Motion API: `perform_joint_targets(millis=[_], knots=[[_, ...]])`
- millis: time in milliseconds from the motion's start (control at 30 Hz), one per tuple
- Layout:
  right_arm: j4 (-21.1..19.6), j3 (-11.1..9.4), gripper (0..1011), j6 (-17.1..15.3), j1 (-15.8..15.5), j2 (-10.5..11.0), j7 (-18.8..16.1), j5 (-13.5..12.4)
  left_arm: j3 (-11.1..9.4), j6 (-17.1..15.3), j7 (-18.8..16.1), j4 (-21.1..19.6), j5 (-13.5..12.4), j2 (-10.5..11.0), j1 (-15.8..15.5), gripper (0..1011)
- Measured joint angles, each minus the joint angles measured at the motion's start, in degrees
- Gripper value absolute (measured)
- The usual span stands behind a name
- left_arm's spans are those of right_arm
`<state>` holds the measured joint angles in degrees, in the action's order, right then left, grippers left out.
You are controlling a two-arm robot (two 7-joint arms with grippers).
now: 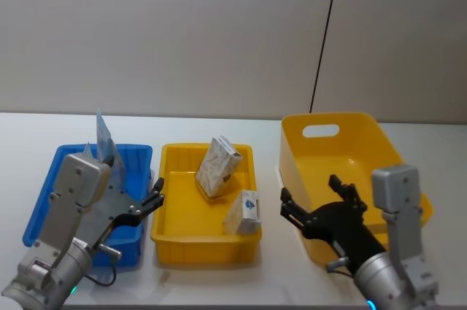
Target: Bimanual collaborative sorting of washing and personal care products
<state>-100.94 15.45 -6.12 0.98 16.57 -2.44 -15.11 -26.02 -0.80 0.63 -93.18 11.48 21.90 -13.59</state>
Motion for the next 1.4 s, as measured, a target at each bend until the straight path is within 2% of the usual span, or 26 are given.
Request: perform_joint_targets(millis=[300,600,967,1400], knots=[[1.2,2.3,1004,-5.8,2.0,-3.4,2.3,1.2,0.0,0.0,0.0,0.0,0.0,0.0,0.0,1001],[4.1,3.7,1004,-11.8,4.3,-7.9,6.2,2.3,0.0,0.0,0.0,0.0,0.0,0.0,0.0,1001],[8.5,4.5,1004,-15.4,6.9,-12.1,9.1,3.1,0.0,0.0,0.0,0.0,0.0,0.0,0.0,1001],[14.9,4.8,1004,-17.2,10.9,-15.7,10.0,3.6,0.0,0.0,0.0,0.0,0.0,0.0,0.0,1001]])
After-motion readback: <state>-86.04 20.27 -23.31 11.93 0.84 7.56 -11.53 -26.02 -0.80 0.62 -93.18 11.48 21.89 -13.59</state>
